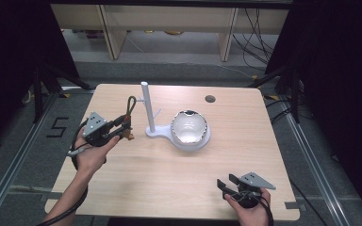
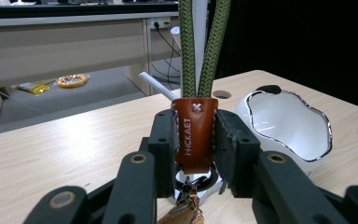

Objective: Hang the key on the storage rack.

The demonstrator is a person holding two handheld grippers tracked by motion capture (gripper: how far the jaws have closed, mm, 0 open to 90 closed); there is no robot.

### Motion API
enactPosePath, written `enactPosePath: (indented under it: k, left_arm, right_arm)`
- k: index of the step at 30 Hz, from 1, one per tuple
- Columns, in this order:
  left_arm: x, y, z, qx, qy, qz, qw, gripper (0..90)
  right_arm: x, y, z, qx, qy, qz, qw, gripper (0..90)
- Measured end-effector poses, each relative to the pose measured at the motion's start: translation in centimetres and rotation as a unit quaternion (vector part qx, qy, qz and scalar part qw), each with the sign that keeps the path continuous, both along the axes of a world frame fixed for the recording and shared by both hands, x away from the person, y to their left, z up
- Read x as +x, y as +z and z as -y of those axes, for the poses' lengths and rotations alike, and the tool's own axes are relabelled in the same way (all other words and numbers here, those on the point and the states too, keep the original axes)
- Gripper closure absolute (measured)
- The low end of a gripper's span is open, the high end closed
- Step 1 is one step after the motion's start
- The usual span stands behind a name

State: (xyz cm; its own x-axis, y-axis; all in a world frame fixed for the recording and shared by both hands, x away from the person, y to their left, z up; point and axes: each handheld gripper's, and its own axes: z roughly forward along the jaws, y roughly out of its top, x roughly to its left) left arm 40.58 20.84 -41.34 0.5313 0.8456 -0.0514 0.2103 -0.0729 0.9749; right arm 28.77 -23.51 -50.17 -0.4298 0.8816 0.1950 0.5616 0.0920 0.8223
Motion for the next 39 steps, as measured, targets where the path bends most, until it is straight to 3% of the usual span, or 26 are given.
enactPosePath:
  k: [39]
  left_arm:
    - [2.3,-1.2,0.9,-0.008,0.018,-0.043,0.9989,68.3]
  right_arm:
    - [0.0,-0.1,0.1,-0.002,0.000,-0.003,1.0000,45.2]
